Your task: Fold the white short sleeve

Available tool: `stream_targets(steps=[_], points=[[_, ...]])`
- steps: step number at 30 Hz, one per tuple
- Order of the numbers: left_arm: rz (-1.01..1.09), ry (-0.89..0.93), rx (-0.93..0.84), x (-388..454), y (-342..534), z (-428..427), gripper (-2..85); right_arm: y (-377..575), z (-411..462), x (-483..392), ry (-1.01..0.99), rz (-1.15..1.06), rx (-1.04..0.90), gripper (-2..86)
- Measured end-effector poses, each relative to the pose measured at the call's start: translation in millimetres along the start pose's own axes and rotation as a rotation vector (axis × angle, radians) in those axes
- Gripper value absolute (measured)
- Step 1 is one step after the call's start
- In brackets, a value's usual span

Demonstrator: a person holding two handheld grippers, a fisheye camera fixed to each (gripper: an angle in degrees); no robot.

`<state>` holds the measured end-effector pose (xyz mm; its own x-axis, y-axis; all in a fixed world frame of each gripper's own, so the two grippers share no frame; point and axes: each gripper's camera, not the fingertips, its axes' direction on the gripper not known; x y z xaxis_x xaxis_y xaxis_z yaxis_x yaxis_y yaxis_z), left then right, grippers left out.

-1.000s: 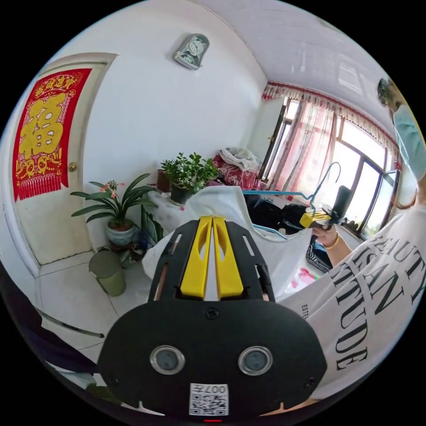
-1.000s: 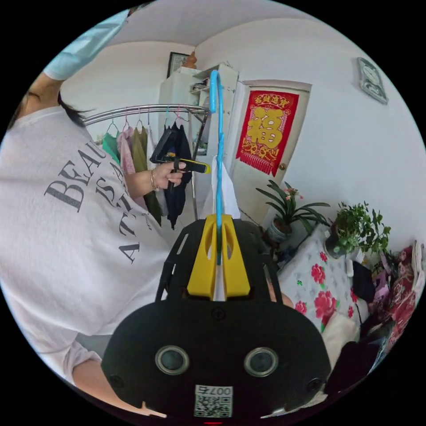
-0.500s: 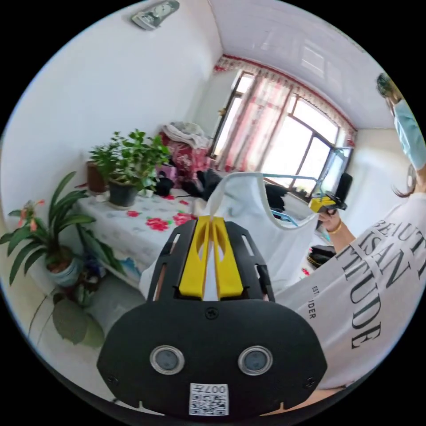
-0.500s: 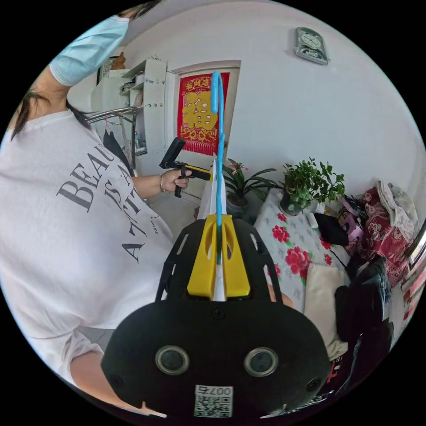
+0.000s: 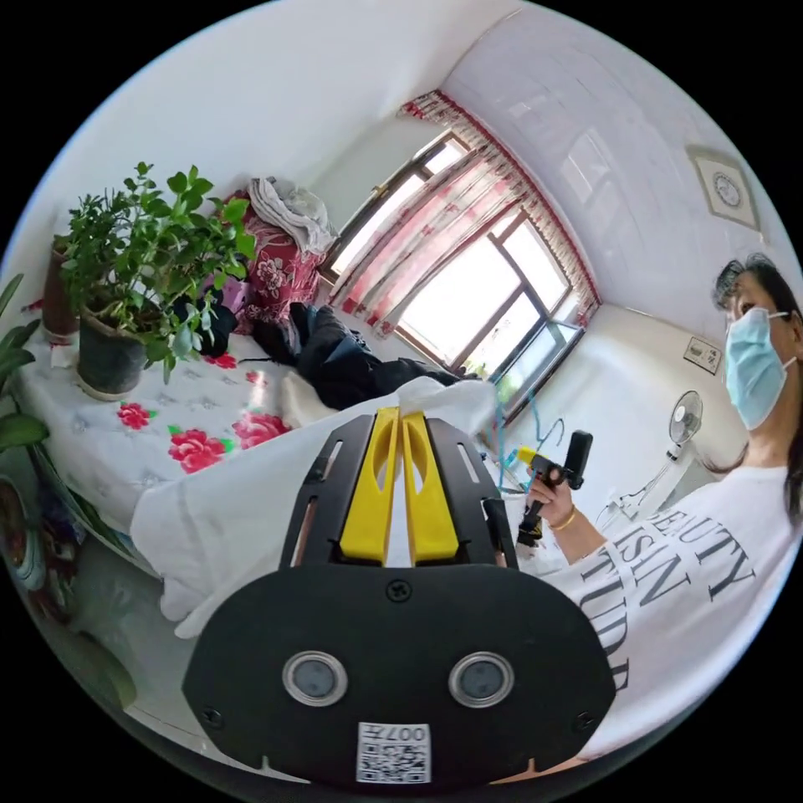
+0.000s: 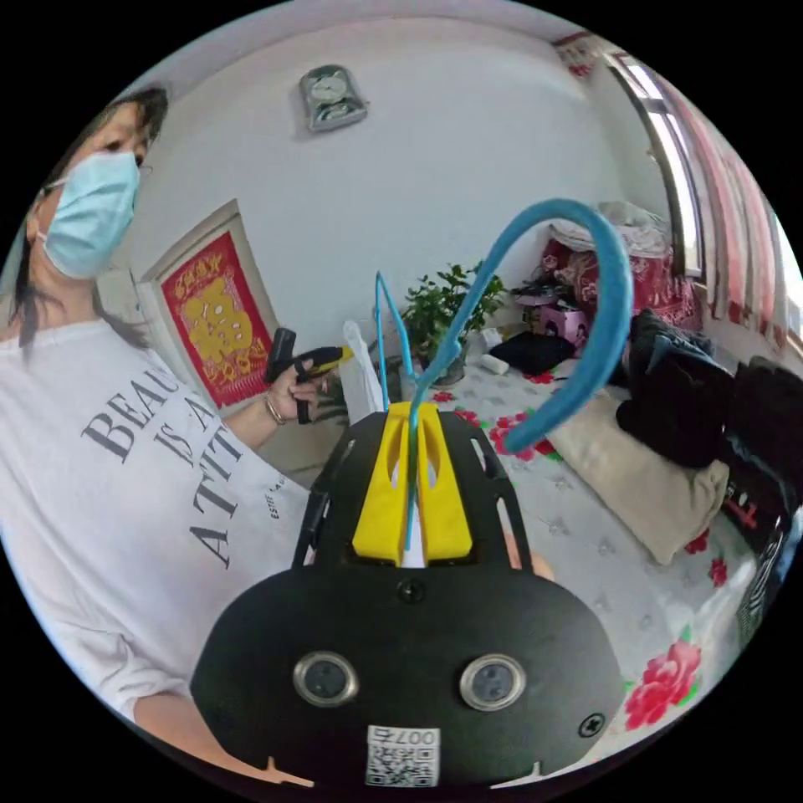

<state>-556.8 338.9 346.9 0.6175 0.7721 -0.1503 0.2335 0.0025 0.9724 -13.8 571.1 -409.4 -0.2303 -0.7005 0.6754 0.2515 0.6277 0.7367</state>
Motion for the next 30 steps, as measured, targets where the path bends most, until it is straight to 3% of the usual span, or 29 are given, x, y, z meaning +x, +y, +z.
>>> stream_targets(steps=[2, 4, 6, 10, 13, 16, 17, 19, 22, 26, 30], points=[[-0.007, -0.009, -0.024, -12.2, -8.7, 30.9, -1.0, 7.1, -37.1, 21.3, -0.015, 0.131, 0.171, -0.1], [-0.013, 0.037, -0.040, -22.6, -14.8, 54.1, -1.0, 21.0, -84.4, 45.0, 0.161, 0.300, 0.325, 0.2], [0.013, 0.067, -0.082, -22.9, -21.6, 81.1, -1.0, 31.8, -115.5, 68.5, 0.287, 0.438, 0.357, 0.7], [0.118, 0.041, -0.167, -4.4, -34.2, 149.1, -1.0, 79.5, -178.3, 135.1, 0.672, 0.821, 0.270, 3.0], [0.099, 0.024, -0.199, -10.7, -42.3, 186.9, -1.0, 137.8, -206.9, 171.1, 0.757, 1.128, 0.162, 5.6], [0.098, -0.019, -0.223, -11.8, -43.4, 214.9, -1.0, 172.4, -207.5, 166.3, 0.817, 1.282, 0.072, 7.9], [0.102, -0.042, -0.229, -10.3, -42.6, 223.9, -1.0, 174.0, -205.6, 160.3, 0.801, 1.275, 0.085, 8.3], [0.106, -0.075, -0.237, -7.7, -41.2, 236.3, -1.0, 162.5, -185.5, 128.4, 0.580, 1.099, 0.204, 9.8], [0.113, -0.124, -0.252, -2.5, -40.2, 256.6, -1.0, 122.7, -138.0, 93.0, 0.337, 0.871, 0.159, 11.9], [0.119, -0.170, -0.269, 3.3, -42.0, 282.6, -1.0, 79.3, -96.1, 84.8, 0.624, 0.720, -0.111, 12.1], [0.122, -0.175, -0.270, 4.5, -43.9, 298.3, -1.0, 67.4, -65.8, 127.5, 0.470, 0.884, -0.137, 11.6]])
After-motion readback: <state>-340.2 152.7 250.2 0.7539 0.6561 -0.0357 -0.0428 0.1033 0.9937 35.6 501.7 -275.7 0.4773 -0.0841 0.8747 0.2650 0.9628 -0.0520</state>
